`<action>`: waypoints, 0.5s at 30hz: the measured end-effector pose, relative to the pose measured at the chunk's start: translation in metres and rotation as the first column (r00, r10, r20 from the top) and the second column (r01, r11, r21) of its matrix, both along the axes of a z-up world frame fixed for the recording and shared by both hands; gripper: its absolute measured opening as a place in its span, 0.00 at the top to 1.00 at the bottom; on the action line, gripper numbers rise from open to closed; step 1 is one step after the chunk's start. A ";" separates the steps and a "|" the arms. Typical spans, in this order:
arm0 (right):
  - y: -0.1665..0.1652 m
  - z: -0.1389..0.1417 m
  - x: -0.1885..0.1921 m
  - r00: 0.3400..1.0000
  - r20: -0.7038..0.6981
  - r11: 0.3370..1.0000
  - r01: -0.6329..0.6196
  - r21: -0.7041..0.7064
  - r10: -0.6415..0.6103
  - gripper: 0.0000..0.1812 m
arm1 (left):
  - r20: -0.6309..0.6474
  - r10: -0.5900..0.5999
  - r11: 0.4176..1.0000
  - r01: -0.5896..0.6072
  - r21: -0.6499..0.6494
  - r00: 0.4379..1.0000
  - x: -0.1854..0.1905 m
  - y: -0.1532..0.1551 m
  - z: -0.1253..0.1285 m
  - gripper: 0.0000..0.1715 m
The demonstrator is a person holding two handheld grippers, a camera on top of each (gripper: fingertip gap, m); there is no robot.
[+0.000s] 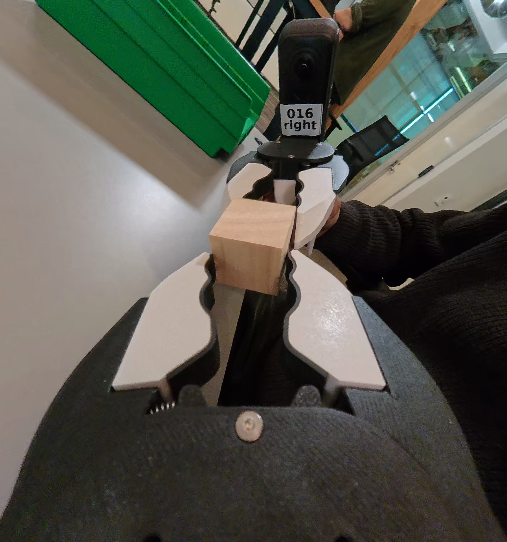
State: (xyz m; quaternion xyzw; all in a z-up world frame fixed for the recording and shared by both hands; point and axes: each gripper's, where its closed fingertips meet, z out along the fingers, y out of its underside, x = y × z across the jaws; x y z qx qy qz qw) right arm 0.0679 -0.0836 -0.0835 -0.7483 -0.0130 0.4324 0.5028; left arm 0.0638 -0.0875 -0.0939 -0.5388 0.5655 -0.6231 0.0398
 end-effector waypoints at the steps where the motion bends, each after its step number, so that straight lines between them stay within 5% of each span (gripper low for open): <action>1: -0.001 0.001 0.000 1.000 -0.012 1.000 -0.004 0.002 0.004 0.77 | 0.006 -0.007 1.000 0.008 -0.015 1.000 0.000 0.000 0.002 0.73; 15: -0.006 0.014 0.002 0.984 -0.170 0.998 -0.055 0.005 0.055 0.77 | 0.074 -0.058 0.977 0.072 -0.200 0.996 -0.004 -0.001 0.024 0.73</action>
